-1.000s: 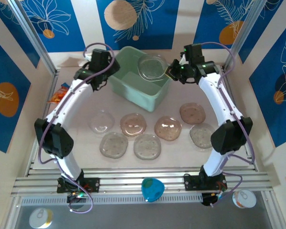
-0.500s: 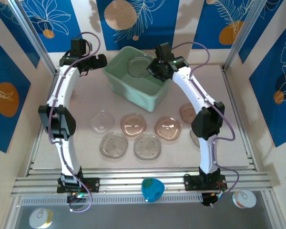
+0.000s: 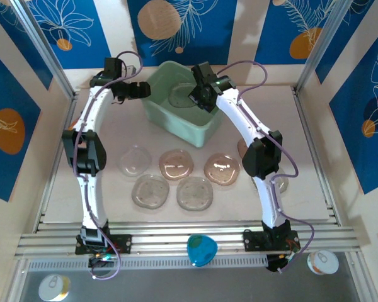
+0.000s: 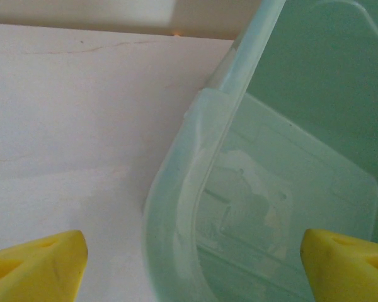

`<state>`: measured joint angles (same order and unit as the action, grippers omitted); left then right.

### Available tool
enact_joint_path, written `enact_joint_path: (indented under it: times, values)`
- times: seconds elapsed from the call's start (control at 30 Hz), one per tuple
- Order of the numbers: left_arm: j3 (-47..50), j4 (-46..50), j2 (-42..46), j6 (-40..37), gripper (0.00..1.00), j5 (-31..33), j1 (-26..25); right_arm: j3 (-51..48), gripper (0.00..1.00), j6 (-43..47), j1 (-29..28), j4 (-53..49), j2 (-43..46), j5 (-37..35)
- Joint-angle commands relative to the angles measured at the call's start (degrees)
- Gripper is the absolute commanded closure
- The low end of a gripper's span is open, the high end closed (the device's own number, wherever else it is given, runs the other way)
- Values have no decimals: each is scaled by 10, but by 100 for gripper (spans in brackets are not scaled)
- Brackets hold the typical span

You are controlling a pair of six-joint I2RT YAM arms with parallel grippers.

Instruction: Place the plates into the plastic bin on the countertop

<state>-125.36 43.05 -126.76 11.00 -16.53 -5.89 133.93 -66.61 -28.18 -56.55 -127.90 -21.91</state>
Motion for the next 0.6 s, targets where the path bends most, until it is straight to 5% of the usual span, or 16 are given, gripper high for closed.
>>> enact_joint_path:
  times: [0.0, 0.33, 0.57]
  values:
    - [-17, 10, -3, -12, 16, -37, -2, 2, 100, -30, -3, -23, -3, -12]
    - [6, 20, 13, 9, 38, -36, -19, 7, 100, -43, -1, -47, -2, -2]
    - [157, -58, 95, 115, 52, 6, -40, 20, 100, -32, 5, -73, 6, 17]
